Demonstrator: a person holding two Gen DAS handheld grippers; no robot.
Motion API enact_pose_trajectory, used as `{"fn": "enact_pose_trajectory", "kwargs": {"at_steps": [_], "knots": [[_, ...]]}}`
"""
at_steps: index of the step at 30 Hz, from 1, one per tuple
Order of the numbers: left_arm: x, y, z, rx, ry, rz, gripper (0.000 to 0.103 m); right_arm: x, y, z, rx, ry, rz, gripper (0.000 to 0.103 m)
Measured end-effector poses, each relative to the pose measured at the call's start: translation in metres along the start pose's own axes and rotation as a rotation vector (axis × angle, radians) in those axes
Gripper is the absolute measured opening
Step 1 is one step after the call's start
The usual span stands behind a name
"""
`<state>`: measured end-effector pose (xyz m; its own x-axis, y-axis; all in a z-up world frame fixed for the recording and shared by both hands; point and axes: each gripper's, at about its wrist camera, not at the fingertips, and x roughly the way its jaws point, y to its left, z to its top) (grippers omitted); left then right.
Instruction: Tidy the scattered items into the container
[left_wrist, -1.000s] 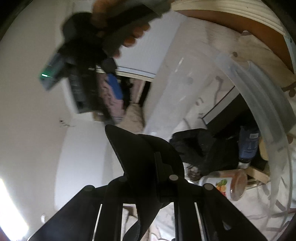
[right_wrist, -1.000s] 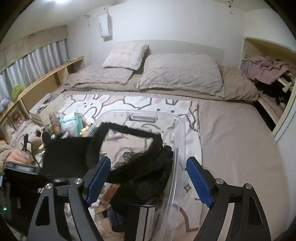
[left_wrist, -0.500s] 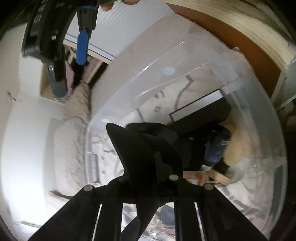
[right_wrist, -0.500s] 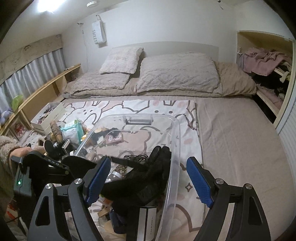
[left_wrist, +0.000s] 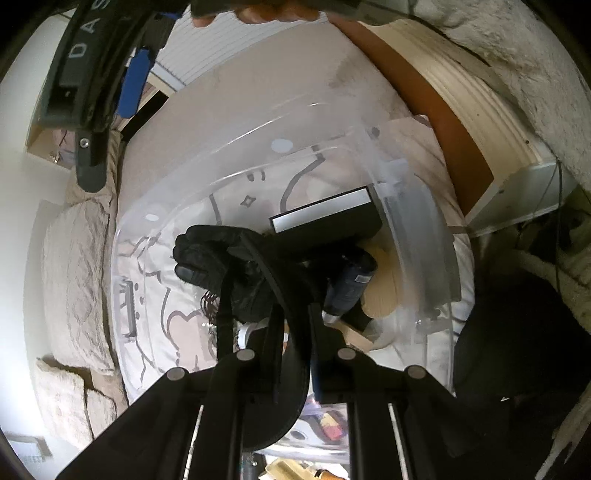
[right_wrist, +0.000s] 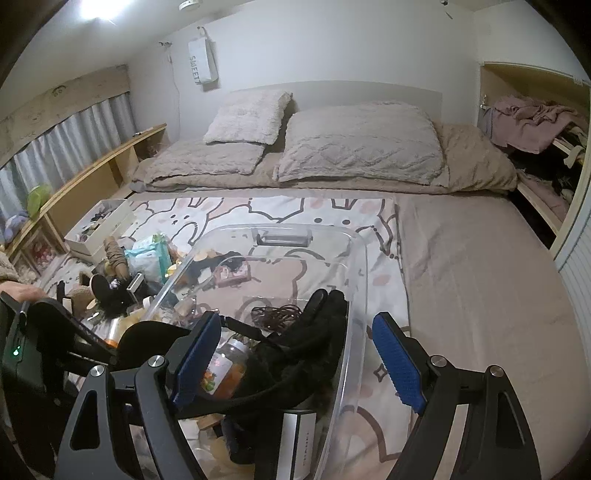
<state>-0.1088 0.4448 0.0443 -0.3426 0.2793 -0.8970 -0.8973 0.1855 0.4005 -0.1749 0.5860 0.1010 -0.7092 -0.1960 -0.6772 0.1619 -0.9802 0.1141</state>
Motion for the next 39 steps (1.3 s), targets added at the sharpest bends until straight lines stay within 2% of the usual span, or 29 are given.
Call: {"fn": "enact_pose_trajectory", "kwargs": {"at_steps": [2,3,4,6,8,9,10,17,22,27,34,36,39], "knots": [[0.004,0.003,-0.001,-0.016,0.024,-0.012,0.014,0.0,0.0,0.0,-0.001,0.0,0.0,0.084],[0.007,0.003,-0.003,-0.023,0.034,-0.014,0.02,0.0,0.0,0.0,-0.001,-0.001,0.001,0.084],[0.011,0.003,-0.005,-0.028,0.047,-0.013,0.034,-0.001,0.0,0.0,-0.001,-0.002,0.002,0.084],[0.023,0.003,-0.01,-0.034,0.064,-0.018,0.049,-0.001,0.001,0.0,-0.002,-0.005,0.004,0.084],[0.036,0.002,-0.014,-0.055,0.084,-0.043,0.046,-0.003,0.002,0.0,-0.004,-0.008,0.003,0.084],[0.043,0.001,-0.017,-0.067,0.105,-0.058,0.018,-0.003,0.002,0.001,-0.004,-0.009,0.004,0.084],[0.047,-0.001,-0.019,-0.069,0.115,-0.06,0.01,-0.003,0.002,0.001,-0.004,-0.009,0.005,0.084],[0.032,0.003,-0.023,-0.166,0.112,-0.115,0.008,-0.002,0.002,0.001,-0.003,-0.005,0.008,0.084],[0.023,-0.008,-0.018,-0.129,0.168,-0.17,0.01,0.0,0.003,0.0,-0.005,0.003,0.008,0.084],[0.04,-0.006,-0.011,-0.206,0.192,-0.289,0.018,0.001,0.006,0.0,-0.013,0.011,0.011,0.084],[0.061,0.009,-0.007,-0.323,0.193,-0.368,0.023,0.0,0.007,0.0,-0.014,0.012,0.015,0.084],[0.067,0.013,-0.009,-0.357,0.196,-0.358,0.023,0.002,0.007,0.0,-0.015,0.017,0.013,0.084],[0.095,0.009,-0.019,-0.343,0.291,-0.254,0.019,0.005,0.01,0.0,-0.022,0.028,0.012,0.084]]}}
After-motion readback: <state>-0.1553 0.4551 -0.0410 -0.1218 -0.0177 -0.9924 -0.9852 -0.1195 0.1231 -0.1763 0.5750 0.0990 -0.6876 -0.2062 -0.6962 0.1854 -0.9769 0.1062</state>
